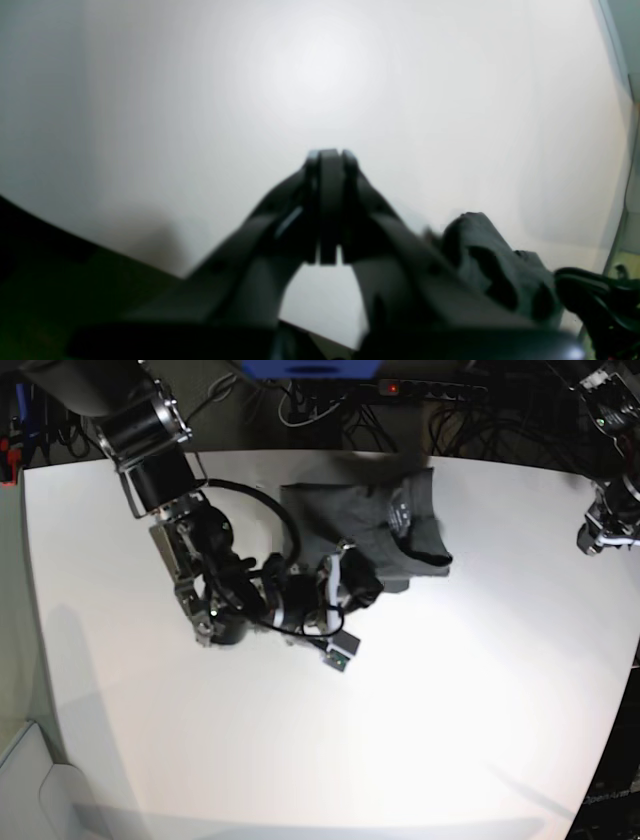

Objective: Layout the t-shirt on the table in an organized manner, then fold the t-shirt properly
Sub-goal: 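Press the folded t-shirt flat with the right gripper, left arm withdrawing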

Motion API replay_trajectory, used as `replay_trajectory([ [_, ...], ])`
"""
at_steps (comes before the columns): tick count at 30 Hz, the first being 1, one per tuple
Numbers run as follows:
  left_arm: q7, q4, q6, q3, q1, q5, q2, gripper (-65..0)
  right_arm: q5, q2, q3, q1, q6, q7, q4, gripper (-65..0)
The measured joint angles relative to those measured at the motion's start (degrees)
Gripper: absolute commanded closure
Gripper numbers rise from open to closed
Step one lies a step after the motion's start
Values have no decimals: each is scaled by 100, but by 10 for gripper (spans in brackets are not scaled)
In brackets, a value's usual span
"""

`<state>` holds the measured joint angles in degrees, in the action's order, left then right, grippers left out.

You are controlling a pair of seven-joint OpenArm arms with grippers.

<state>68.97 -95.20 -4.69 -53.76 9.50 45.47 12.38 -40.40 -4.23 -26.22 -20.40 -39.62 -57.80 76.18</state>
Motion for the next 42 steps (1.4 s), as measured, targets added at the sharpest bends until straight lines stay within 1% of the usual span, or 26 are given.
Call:
replay_trajectory([
  [2, 0, 7, 0, 0, 0, 0, -2, -2, -9, -9, 240, 15, 0, -212, 280, -41],
  [5, -11, 9, 0, -4, 0, -9, 0, -2, -9, -50, 522, 55, 0, -365, 494, -41],
  [10, -15, 9, 0, -4, -17, 2, -2, -2, 13, -90, 542, 229, 0, -402, 382, -42],
  [13, -39, 7, 0, -7, -17, 0, -122, -2, 15, -83, 516, 315, 0, -457, 374, -59],
  [14, 17, 7, 2, -4, -42, -2, -179, -2, 13, -81, 516, 310, 0, -439, 380, -79],
  [16, 70, 28, 0, 13, -146, -22, -192, -2, 15, -83, 518, 297, 0, -413, 387, -143],
  [18, -33, 20, 0, 125, -234, 4, -173, -2, 15, -85, 522, 302, 0, -417, 391, -239],
  [22, 42, 7, 0, 258, -199, 17, -273, -2, 13, -81, 520, 302, 0, -411, 391, -422],
  [24, 7, 7, 0, 271, -173, 0, -271, -2, 15, -68, 522, 313, 0, -413, 389, -477],
  [25, -17, 7, 0, 271, -175, -4, -271, -2, 26, -31, 531, 317, 0, -409, 382, -490],
  [28, -15, 9, 0, 271, -175, 0, -271, -2, 4, 179, 531, 293, 0, -345, 245, -487],
  [30, -11, 11, 0, 249, -170, -2, -267, -2, -39, 350, 529, 238, -2, -234, -177, -465],
  [32, 9, 11, 0, 249, -166, -2, -243, -2, 39, 435, 511, 236, -2, -42, -599, -431],
  [35, 7, 11, 0, 247, -168, -2, -219, -2, 63, 424, 520, 214, 2, 105, -922, -359],
  [40, -2, 11, 0, 245, -170, -2, -210, -2, 59, 422, 520, 173, 2, 151, -944, -247],
  [42, -7, 11, 0, 245, -177, -24, -214, -2, 55, 417, 520, 168, 2, 151, -944, -182],
])
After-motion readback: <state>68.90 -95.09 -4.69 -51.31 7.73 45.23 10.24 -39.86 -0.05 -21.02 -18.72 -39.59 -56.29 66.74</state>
